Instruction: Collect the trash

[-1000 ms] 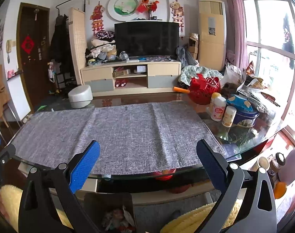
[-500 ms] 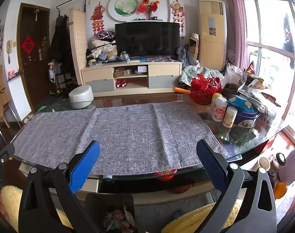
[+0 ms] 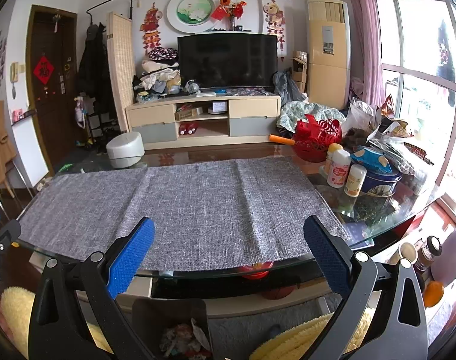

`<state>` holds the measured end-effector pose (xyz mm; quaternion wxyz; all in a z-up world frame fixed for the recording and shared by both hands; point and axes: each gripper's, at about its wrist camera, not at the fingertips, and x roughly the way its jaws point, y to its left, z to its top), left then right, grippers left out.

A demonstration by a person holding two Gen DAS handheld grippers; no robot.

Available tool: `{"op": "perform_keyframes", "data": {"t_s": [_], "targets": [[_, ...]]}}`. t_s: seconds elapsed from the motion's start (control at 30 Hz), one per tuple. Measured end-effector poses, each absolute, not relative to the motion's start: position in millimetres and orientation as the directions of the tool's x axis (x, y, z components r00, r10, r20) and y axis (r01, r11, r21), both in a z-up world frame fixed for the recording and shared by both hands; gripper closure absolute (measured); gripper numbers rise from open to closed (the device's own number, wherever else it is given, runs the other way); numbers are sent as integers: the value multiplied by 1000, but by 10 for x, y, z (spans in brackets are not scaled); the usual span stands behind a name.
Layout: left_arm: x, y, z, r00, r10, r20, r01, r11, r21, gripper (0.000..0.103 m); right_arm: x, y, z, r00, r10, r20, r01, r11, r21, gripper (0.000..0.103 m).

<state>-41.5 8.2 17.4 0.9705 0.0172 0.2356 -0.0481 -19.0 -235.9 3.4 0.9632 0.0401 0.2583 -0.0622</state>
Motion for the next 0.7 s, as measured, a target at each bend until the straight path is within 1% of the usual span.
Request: {"op": "perform_keyframes", "data": {"t_s": [0.07,0.23,0.33,0.5,0.7], "targets": [[-423,82,180,887,-73,-457,91,996,18,8,-192,-2356,35,858,-99,-503,141,989,46,3],[-380,116,168,865,-129,-486,125,991,-39,8,-198,-2373,24,857,-105,-504,147,988,46,3],[-375,102,158,864,-112,-491,113,993,-26,8,-194,-2383,10,855,-110,-507,153,987,44,3],[-346,116,137,854,-124,-504,119,992,-43,8,-194,-2388,-10,852,-112,-512,156,987,44,3],[-357,112,121,861,-108,-496,107,994,-30,8,-185,-2410,-18,848,-115,-517,161,986,45,3]]}}
